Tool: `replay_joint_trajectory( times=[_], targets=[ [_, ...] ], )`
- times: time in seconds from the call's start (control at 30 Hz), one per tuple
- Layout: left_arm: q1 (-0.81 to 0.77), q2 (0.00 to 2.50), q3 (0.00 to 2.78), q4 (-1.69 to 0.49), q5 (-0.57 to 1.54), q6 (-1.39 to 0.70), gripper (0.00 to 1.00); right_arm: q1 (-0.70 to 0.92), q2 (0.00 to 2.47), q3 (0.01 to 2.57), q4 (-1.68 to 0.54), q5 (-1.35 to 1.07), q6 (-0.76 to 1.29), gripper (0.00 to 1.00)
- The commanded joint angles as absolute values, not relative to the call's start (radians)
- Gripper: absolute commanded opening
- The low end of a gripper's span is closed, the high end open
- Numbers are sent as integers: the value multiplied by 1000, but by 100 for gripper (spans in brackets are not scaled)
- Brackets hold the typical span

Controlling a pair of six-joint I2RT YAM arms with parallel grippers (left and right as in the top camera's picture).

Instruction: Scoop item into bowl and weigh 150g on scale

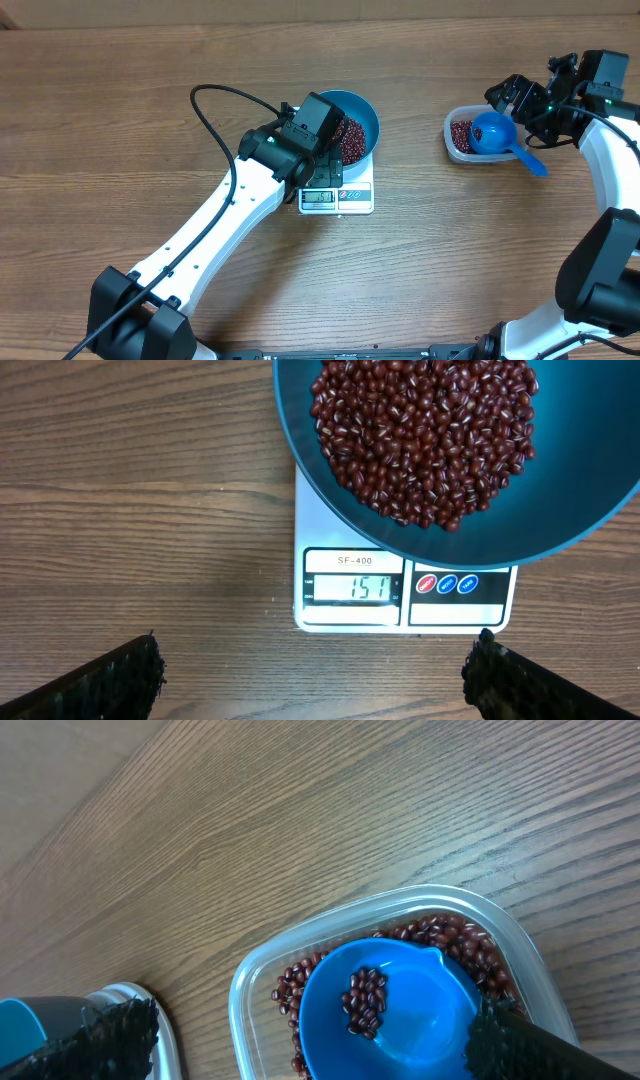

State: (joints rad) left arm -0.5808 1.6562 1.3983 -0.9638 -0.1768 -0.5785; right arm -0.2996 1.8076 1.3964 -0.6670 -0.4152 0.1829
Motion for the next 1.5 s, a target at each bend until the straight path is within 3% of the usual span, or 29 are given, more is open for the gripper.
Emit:
replay_joint_trajectory(
  times=[0.0,0.2,0.43,0.47,0.57,1.0,1.27,1.47],
  targets=[
    [-583,1643,1411,-965,-190,-599,100,-301,1811,1393,-662,-420,183,100],
    [-583,1643,1411,-1005,-136,-562,100,-301,1811,1393,-579,-420,183,100],
    [-584,1643,1409,-1091,-12,-445,99,-306,1805,1397,-684,-474,149,99],
    [-586,1642,1409,-1110,-10,-446,99,-311,1797,1402,-691,-473,161,90],
    [-598,1642,1408,-1157,-14,-471,100,-327,1763,1423,-723,-474,224,84],
    [-665,1642,1174,-925,-101,-538,100,-345,1654,1392,-991,-303,329,96],
    [-665,1642,1168,-844,-104,-436,99,-435,1655,1227,-860,-391,397,100],
    [-665,1642,1168,-836,-104,-437,100,-472,1655,1085,-725,-506,397,96]
  ],
)
